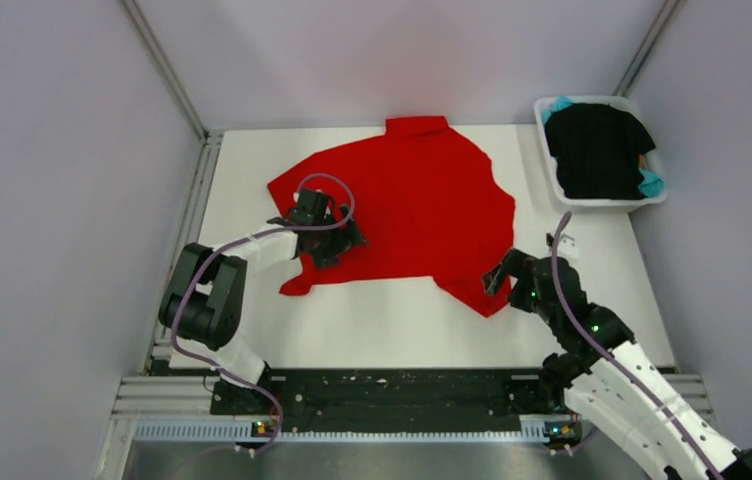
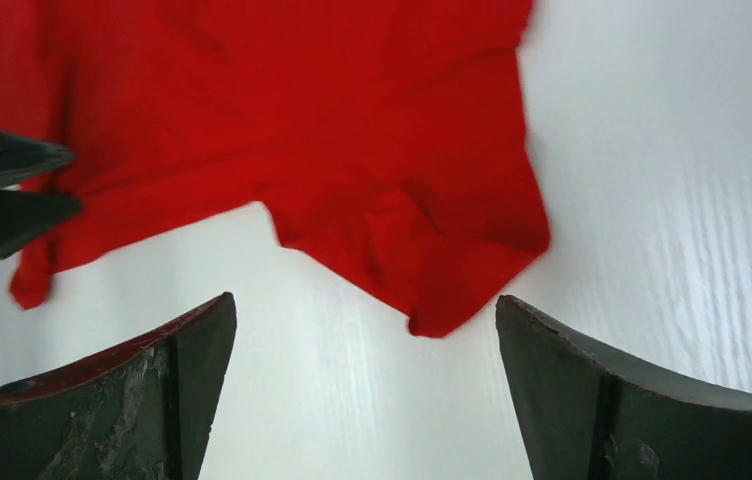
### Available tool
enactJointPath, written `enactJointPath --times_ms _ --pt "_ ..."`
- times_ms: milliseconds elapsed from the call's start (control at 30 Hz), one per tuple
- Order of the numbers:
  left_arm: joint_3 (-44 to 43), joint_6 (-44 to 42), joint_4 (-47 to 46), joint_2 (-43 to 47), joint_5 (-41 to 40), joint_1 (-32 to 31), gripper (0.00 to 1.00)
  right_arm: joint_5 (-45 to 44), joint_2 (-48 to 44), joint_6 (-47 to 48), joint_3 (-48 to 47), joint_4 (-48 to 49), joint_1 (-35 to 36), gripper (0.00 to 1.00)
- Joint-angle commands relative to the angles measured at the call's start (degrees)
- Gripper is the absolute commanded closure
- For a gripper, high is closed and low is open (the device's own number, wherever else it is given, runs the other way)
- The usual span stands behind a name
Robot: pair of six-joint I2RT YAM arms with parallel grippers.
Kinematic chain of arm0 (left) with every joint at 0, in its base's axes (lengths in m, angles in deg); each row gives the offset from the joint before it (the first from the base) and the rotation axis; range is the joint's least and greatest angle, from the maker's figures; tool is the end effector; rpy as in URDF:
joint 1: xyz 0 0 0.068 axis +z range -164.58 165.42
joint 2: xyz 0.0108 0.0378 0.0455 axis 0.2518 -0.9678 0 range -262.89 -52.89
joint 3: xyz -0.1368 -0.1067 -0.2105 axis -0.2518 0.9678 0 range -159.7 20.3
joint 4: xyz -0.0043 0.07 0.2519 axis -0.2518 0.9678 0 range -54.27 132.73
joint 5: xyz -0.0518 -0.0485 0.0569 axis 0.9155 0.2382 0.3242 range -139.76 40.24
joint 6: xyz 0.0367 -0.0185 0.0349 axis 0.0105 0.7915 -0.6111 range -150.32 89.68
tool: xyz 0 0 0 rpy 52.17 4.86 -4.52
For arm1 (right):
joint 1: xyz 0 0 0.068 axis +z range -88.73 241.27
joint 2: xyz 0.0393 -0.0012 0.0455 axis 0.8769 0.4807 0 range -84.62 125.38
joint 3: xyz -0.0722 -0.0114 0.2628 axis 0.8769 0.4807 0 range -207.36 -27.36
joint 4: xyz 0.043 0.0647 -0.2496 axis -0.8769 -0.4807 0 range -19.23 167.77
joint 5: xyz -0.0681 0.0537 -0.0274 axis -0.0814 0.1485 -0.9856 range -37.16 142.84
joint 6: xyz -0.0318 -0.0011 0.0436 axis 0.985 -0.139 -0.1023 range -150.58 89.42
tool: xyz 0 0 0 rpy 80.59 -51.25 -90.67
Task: Fold and stack the t-shirts
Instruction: Flatten out the tshirt
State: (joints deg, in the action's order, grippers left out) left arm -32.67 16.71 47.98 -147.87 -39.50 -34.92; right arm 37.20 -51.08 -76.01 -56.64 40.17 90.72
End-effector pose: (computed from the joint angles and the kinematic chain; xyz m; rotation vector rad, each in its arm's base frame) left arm 0.3061 -0.1202 0.1685 -0.5351 2.5862 -0.6692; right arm 0.1174 0.0552 0.2287 0.4579 2.2504 0.3727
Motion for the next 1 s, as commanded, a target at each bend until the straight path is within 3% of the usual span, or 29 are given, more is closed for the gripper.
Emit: enactJointPath --times_ms 0,167,300,433,600,800,967 --pt "2.18 -1.25 1.60 0.79 -1.55 0.66 0.01 8.63 -0.88 8.51 -0.59 13.90 -0.22 0.01" --pt "2.61 -1.12 0.99 0.45 -0.91 0.65 0.01 20.05 16.48 13.96 -2.62 29.26 -0.16 0.01" --pt "2.32 -1.05 1.23 0.28 -0.80 0.68 0.01 20.33 34.78 14.58 -8.80 29.97 -0.18 0.02" --pt "2.38 -0.69 1.81 0.49 -1.80 0.68 0.01 19.13 41.88 15.10 -8.56 30.34 0.40 0.02" --pt "2.53 -0.72 2.06 0.74 -2.17 0.70 0.01 23.48 38.85 14.02 -3.18 29.08 2.77 0.03" --pt "2.35 -0.69 2.63 0.70 -2.62 0.68 0.01 27.40 26.91 12.35 -0.48 18.20 11.01 0.03" --pt "2.04 -0.63 3.40 0.59 -3.38 0.72 0.01 36.69 19.09 9.66 1.48 13.94 16.71 0.03"
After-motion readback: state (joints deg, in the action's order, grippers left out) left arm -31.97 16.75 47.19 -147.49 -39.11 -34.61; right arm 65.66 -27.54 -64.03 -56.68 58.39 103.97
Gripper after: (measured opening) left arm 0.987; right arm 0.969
